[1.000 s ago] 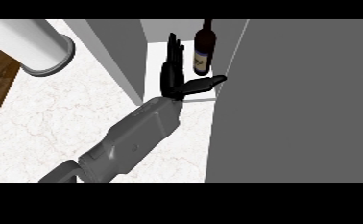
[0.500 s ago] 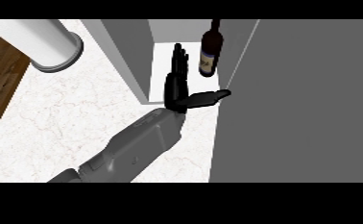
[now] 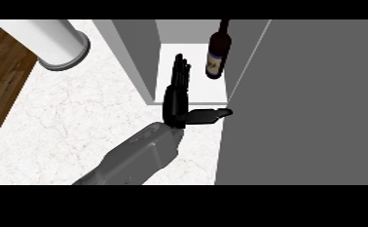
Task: Pick up the wine, place it into the cabinet and close the cabinet
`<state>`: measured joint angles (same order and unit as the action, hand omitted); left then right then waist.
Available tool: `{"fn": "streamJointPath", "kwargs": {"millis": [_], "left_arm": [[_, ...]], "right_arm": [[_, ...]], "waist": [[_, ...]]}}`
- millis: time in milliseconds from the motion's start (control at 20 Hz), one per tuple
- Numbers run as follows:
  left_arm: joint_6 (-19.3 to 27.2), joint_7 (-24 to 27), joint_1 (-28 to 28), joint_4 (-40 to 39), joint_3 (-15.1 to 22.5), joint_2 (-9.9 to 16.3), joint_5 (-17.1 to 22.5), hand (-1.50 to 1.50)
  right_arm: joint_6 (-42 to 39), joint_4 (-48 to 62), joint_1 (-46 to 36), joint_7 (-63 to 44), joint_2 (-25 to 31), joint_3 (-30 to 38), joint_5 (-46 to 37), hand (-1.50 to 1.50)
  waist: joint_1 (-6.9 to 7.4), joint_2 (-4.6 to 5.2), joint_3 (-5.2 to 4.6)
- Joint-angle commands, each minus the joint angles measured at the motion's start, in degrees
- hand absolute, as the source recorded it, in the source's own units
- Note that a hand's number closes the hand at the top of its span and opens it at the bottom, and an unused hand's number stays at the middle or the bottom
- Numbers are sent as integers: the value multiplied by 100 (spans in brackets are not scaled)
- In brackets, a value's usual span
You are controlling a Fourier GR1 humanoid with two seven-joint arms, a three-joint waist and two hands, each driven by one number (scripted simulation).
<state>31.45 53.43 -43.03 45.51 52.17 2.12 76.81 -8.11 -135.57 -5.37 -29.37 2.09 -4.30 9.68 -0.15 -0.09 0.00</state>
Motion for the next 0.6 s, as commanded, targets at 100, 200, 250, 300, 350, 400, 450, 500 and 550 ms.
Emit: {"fn": "streamJointPath", "kwargs": {"millis": [100,200,250,300,350,400,450,500,550], "left_arm": [[123,-322,848,1554,216,693,-566,-150],[276,-614,816,1976,281,843,-764,-150],[2,-710,757,1973,78,1022,-849,-150],[-74,-435,1159,2038,216,926,-1044,-150],[149,-554,1236,2442,198,1099,-1113,-150],[-39,-501,1278,2311,116,983,-1263,-150],[138,-870,1293,3049,219,1607,-1185,-150],[-97,-837,1442,2940,74,1684,-1289,-150],[-60,-956,1425,3111,24,1603,-1438,-150]], "right_arm": [[-38,-442,298,-188,117,96,134,-150],[17,-20,333,262,-165,-370,-463,-150],[-29,61,41,175,21,35,-140,-150],[-112,20,83,131,112,148,12,-150],[-211,368,30,417,150,308,2,-150],[-43,252,-145,234,96,131,-235,-150],[-44,513,83,706,-122,33,-360,-150],[69,-208,94,-95,76,46,-224,-150],[64,198,-18,193,-36,-37,-326,-150]], "waist": [[69,-33,2],[81,-25,2],[54,-9,1],[45,-6,1],[64,-7,2],[41,-1,0],[96,-15,4],[39,-13,0],[41,-4,0]]}}
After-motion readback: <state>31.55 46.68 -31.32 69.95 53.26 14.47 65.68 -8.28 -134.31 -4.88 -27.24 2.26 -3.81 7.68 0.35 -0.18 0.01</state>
